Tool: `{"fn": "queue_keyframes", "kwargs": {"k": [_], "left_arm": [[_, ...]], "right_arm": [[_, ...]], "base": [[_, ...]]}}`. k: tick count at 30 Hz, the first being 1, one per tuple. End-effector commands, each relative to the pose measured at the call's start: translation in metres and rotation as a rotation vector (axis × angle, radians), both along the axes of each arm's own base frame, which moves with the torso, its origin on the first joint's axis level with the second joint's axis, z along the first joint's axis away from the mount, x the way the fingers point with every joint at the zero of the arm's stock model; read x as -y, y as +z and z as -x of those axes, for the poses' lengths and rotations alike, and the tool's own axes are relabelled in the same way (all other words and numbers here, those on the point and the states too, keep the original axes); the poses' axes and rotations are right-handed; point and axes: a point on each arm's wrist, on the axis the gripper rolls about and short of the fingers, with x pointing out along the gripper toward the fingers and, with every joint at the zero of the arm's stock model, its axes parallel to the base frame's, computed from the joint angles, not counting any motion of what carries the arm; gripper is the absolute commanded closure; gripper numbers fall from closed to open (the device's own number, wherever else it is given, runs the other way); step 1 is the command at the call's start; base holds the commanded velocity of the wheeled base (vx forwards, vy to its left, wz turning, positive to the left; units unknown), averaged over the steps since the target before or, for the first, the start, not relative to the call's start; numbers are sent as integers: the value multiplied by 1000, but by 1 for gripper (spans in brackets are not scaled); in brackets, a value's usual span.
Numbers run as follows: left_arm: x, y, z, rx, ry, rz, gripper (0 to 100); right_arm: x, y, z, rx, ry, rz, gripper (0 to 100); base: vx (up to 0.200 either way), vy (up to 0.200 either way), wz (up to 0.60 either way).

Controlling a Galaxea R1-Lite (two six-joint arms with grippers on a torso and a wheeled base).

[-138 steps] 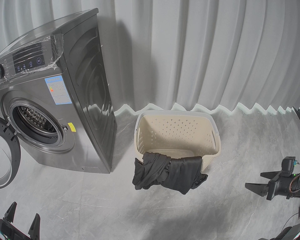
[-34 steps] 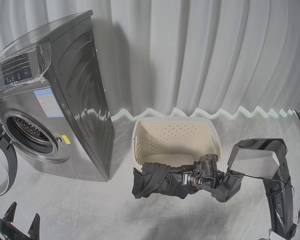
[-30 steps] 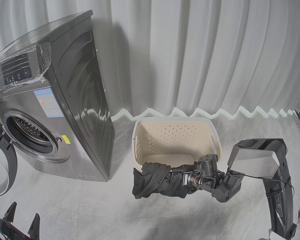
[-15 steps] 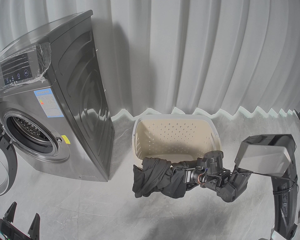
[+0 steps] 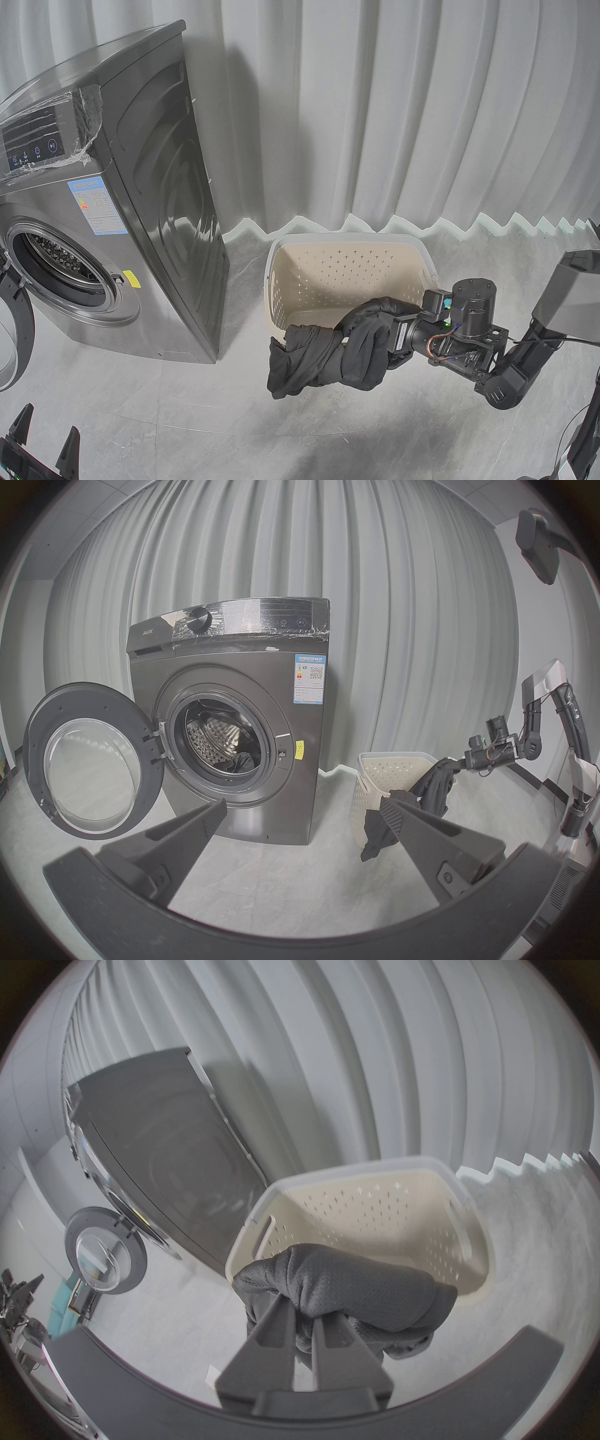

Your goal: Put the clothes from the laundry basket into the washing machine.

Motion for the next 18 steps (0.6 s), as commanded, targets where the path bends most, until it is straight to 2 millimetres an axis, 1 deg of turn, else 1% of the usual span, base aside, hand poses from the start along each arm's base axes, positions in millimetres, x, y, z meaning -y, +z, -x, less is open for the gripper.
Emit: {"fn": "queue_keyframes", "kwargs": {"k": [1, 2, 3, 5, 6, 7, 8, 12, 13, 14, 16, 17, 18], "left_arm": [[0, -4, 0, 0, 1, 0, 0], [0, -4, 0, 0, 1, 0, 0], [0, -4, 0, 0, 1, 0, 0], [0, -4, 0, 0, 1, 0, 0], [0, -4, 0, 0, -1, 0, 0], [0, -4, 0, 0, 1, 0, 0], [0, -4, 0, 0, 1, 0, 0], [0, -4, 0, 0, -1, 0, 0], [0, -4, 0, 0, -1, 0, 0], [0, -5, 0, -1, -1, 2, 0], [0, -5, 0, -1, -1, 2, 0], [0, -5, 0, -1, -1, 0, 0], [0, -5, 0, -1, 1, 0, 0]], "right_arm": [[6, 29, 13, 84, 6, -46, 100], [6, 29, 13, 84, 6, -46, 100], [9, 40, 20, 113, 7, -61, 100], [12, 52, 27, 145, 9, -76, 100], [13, 55, 28, 153, 11, -80, 100], [14, 63, 34, 184, 19, -88, 100], [15, 77, 40, 241, 29, -102, 100], [22, 106, 54, 349, 35, -141, 100], [22, 107, 54, 352, 35, -143, 100], [25, 118, 60, 385, 35, -161, 100], [25, 118, 60, 385, 35, -161, 100], [27, 128, 66, 421, 43, -160, 100], [29, 130, 68, 441, 41, -146, 100]], "base": [[0, 0, 0], [0, 0, 0], [0, 0, 0], [0, 0, 0], [0, 0, 0], [0, 0, 0], [0, 0, 0], [0, 0, 0], [0, 0, 0], [0, 0, 0], [0, 0, 0], [0, 0, 0], [0, 0, 0]]}}
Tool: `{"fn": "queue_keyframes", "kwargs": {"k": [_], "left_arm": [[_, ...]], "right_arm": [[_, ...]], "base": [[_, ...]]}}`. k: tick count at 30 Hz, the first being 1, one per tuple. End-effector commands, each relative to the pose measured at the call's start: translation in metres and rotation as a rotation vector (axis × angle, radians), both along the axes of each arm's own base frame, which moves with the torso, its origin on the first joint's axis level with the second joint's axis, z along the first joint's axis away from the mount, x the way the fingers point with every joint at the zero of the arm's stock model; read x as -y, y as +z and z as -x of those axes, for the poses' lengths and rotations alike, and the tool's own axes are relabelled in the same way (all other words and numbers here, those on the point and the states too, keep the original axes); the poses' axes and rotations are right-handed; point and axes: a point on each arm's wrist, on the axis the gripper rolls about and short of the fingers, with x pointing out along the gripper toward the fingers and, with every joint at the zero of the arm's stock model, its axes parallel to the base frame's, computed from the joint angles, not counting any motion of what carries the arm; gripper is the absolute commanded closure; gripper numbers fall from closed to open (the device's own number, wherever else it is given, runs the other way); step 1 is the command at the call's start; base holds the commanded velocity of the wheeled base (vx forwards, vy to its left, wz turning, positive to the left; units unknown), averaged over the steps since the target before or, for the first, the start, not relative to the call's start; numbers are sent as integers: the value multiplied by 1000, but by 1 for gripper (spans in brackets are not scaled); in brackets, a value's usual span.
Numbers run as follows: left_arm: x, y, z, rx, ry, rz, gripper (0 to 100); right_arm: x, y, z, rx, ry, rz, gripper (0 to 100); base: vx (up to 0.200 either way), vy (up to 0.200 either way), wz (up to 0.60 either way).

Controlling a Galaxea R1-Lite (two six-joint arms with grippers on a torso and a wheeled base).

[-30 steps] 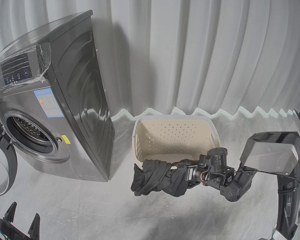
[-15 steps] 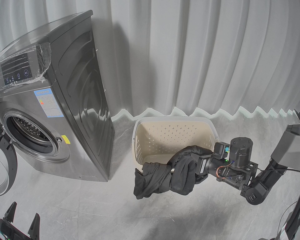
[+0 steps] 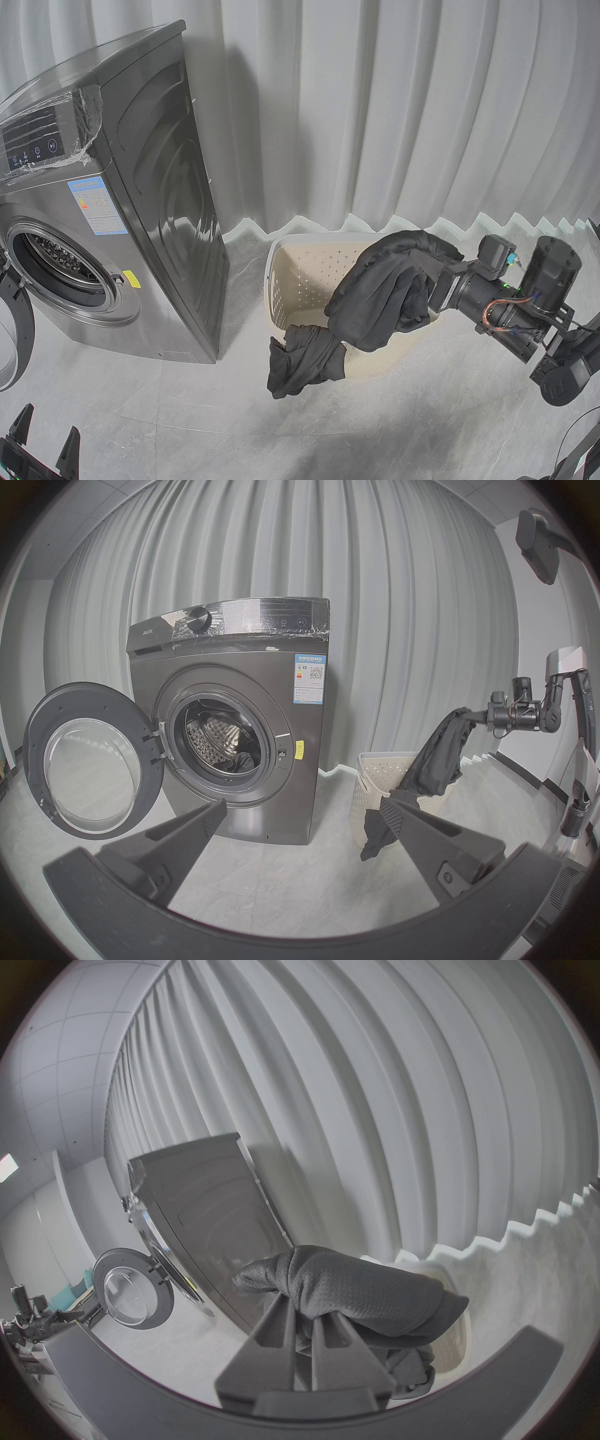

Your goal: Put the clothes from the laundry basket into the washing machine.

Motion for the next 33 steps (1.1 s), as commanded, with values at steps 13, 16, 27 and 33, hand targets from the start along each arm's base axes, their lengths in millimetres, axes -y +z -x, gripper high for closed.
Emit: {"fn": "queue_keyframes", "kwargs": {"k": [13, 16, 27, 33], "left_arm": [[0, -4, 0, -1, 1, 3, 0], [0, -4, 0, -1, -1, 3, 0], [0, -4, 0, -1, 1, 6, 0], [0, -4, 0, -1, 1, 6, 0]], "right_arm": [[14, 42, 29, 165, 6, -22, 100], [15, 44, 30, 170, 7, -26, 100], [14, 50, 36, 194, 29, -41, 100], [14, 50, 37, 193, 23, -42, 100]], "base": [[-154, 0, 0], [-133, 0, 0], [0, 55, 0], [0, 200, 0]]}}
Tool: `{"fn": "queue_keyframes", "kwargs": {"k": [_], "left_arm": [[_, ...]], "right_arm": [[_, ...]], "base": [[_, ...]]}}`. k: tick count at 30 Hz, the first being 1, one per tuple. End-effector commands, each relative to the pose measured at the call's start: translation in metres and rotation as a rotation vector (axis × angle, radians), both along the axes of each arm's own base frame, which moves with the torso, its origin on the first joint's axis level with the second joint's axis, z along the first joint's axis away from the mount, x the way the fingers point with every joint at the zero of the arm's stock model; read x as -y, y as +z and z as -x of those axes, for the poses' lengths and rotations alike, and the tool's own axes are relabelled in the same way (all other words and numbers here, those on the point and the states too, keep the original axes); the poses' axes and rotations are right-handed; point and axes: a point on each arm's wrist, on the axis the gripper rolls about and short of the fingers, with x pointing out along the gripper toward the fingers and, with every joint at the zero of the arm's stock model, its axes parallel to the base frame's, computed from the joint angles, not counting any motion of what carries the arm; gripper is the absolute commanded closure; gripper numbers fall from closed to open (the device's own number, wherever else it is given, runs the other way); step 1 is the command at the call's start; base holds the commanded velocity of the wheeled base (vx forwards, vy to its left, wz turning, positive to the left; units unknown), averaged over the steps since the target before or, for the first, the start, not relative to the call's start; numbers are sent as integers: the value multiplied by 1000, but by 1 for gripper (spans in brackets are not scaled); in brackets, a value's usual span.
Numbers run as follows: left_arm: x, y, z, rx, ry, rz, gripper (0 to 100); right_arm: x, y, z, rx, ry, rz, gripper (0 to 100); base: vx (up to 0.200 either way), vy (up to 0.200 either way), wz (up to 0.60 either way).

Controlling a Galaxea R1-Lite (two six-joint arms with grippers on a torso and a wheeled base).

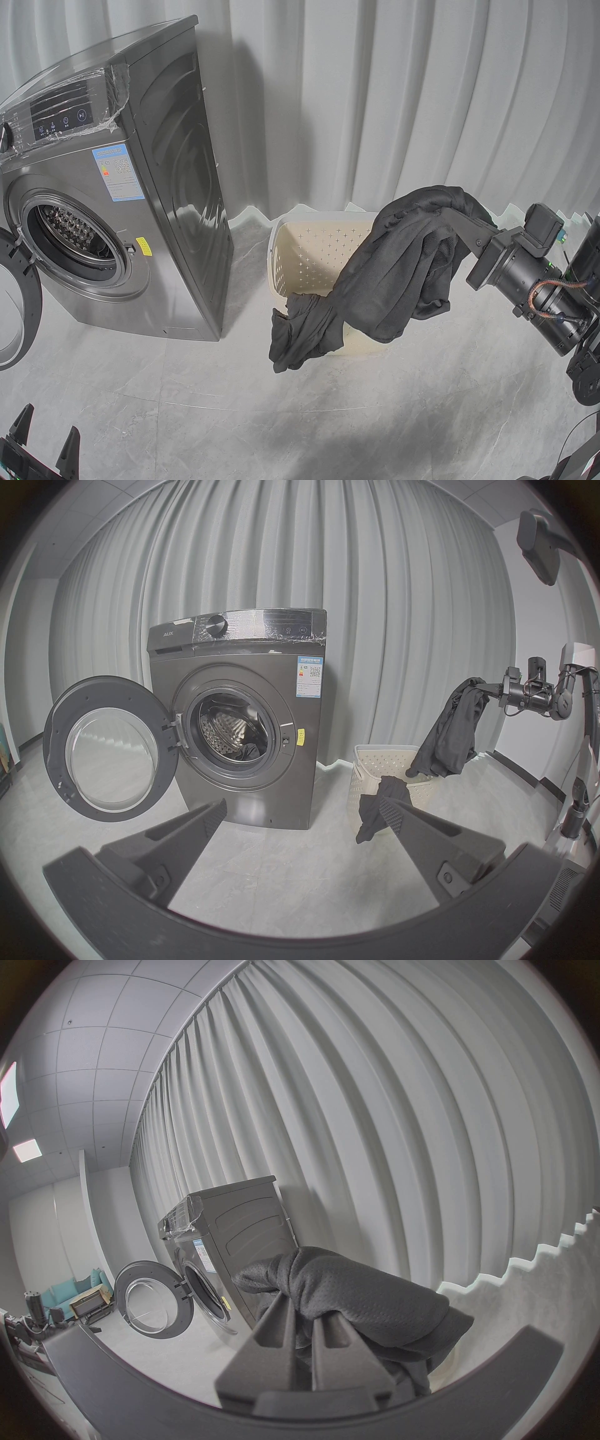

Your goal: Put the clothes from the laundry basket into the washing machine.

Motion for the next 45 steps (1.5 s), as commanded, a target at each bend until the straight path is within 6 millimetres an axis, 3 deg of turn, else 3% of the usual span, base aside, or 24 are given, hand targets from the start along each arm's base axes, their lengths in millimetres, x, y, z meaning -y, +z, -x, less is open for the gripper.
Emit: {"fn": "queue_keyframes", "kwargs": {"k": [1, 18, 24, 36, 45], "left_arm": [[0, -4, 0, 0, 0, 0, 0], [0, -4, 0, 0, 0, 2, 0], [0, -4, 0, 0, -2, 2, 0], [0, -4, 0, 0, 0, 2, 0], [0, -4, 0, 0, 0, 2, 0]], "right_arm": [[0, 1, 1, 3, 1, -2, 100], [0, 1, 1, 3, 3, -2, 100], [0, 0, 2, 1, 4, -2, 100], [-1, -2, 2, -5, 9, 3, 100], [-3, -4, 4, -5, 25, 5, 100]], "base": [[0, 200, 0], [0, 200, 0], [0, 0, 0], [-200, 0, 0], [0, 0, 0]]}}
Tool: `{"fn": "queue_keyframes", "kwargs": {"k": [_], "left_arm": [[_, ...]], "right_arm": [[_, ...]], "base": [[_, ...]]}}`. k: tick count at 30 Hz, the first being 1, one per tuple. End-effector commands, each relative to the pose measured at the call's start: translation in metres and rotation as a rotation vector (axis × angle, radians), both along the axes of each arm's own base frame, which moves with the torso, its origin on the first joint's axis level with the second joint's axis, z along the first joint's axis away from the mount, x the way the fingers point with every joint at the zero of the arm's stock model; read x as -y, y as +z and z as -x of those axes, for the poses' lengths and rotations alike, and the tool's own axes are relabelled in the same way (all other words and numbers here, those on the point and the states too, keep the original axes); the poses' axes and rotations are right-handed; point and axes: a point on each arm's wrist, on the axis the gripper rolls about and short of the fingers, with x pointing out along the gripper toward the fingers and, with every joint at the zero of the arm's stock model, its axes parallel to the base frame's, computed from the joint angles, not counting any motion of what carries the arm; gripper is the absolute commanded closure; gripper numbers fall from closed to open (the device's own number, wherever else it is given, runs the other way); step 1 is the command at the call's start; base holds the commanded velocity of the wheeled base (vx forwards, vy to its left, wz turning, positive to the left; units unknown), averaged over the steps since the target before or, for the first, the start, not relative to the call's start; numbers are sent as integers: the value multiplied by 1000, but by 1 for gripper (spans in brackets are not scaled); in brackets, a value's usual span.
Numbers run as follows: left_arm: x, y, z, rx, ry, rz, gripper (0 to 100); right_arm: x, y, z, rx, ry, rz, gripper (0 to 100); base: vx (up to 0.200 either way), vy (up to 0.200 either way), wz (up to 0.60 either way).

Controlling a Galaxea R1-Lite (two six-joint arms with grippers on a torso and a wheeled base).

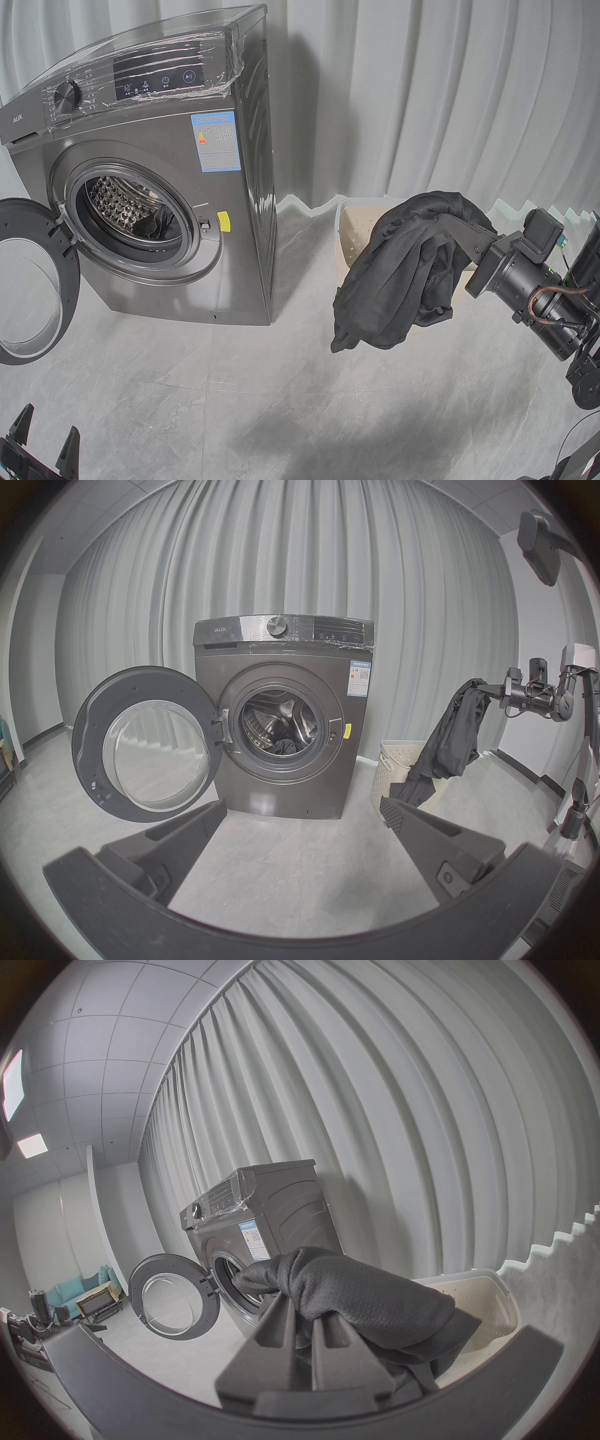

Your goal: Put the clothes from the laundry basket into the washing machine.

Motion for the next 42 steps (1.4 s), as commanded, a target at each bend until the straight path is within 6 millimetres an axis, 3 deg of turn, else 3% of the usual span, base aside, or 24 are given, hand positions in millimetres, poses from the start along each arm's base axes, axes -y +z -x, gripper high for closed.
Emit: {"fn": "queue_keyframes", "kwargs": {"k": [1, 27, 42], "left_arm": [[0, -4, 0, 0, 0, 1, 0], [0, -4, 0, 0, 0, 1, 0], [0, -5, 0, -1, 0, 1, 0]], "right_arm": [[-1, 0, 0, 1, 4, -1, 100], [0, -1, 1, -2, 5, 4, 100], [0, -1, 1, 0, 5, 3, 100]], "base": [[0, 200, 0], [0, 200, 0], [-40, 0, 0]]}}
